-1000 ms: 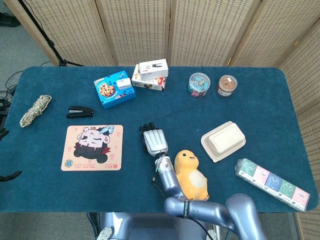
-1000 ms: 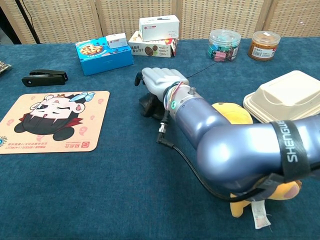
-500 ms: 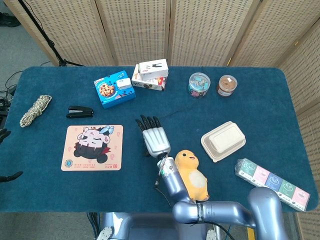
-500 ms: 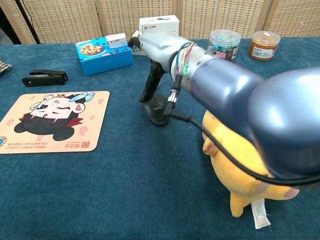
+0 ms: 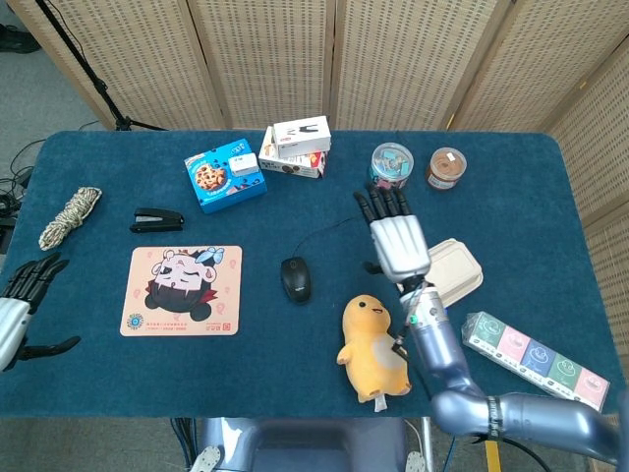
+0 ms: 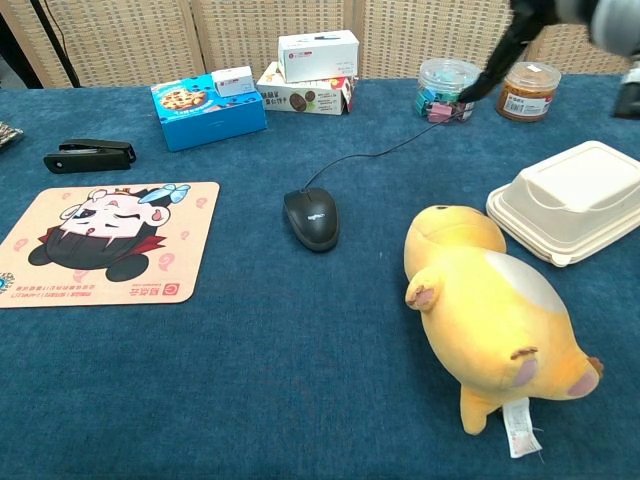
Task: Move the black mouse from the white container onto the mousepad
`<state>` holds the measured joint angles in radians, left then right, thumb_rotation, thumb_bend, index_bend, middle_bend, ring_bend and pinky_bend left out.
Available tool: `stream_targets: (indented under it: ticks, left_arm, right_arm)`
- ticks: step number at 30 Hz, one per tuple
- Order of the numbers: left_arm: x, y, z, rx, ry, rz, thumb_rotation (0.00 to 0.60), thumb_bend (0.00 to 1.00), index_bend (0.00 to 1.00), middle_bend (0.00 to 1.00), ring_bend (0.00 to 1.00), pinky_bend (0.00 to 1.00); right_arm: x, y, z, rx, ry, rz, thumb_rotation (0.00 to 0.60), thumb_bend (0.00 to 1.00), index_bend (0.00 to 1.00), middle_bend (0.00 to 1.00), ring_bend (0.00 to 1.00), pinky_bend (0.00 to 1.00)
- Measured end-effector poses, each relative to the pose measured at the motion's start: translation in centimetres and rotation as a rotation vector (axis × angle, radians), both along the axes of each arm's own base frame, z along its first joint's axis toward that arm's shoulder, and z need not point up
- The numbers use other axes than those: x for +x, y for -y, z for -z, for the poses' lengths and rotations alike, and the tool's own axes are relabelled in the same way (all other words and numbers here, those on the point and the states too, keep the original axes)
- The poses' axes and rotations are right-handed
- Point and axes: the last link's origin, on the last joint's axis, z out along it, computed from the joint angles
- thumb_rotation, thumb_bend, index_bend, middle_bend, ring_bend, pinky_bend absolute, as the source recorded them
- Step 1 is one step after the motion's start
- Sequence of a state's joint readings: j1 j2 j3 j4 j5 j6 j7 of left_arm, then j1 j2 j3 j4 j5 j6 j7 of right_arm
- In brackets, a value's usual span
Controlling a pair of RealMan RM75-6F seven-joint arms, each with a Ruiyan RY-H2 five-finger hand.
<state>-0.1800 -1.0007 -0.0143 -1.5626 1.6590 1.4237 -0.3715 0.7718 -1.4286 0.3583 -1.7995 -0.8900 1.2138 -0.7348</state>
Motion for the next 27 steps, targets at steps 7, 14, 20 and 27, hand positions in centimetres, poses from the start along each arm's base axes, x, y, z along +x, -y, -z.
stream_targets:
  ticks: [7,14,20,27]
  left_arm:
    - [2.6,-2.4,3.1,-0.043,-0.117,0.162,0.6,0.03,0.0,0.0,0.0,0.0]
    - [6.8,-5.4,6.4,-0.078,-0.248,0.348,0.6,0.07,0.0,0.0,0.0,0.0]
    - [10.4,-7.6,9.8,-0.138,-0.319,0.467,0.6,0.34,0.0,0.0,0.0,0.0]
    - [15.1,-10.3,15.0,-0.187,-0.47,0.591,0.6,0.34,0.0,0.0,0.0,0.0]
  right_arm:
    - [-7.0,-1.2,-3.7,-0.021,0.007,0.028,0.6,0.0,0.0,0.0,0.0,0.0]
    - [-14.6,-4.6,-6.0,-0.029,0.09,0.088,0.6,0.0,0.0,0.0,0.0,0.0]
    - [-20.6,-9.6,-7.3,-0.028,0.13,0.153,0.6,0.0,0.0,0.0,0.0,0.0]
    - [-23.7,-12.8,-8.2,-0.082,0.176,0.188,0.6,0.0,0.0,0.0,0.0,0.0]
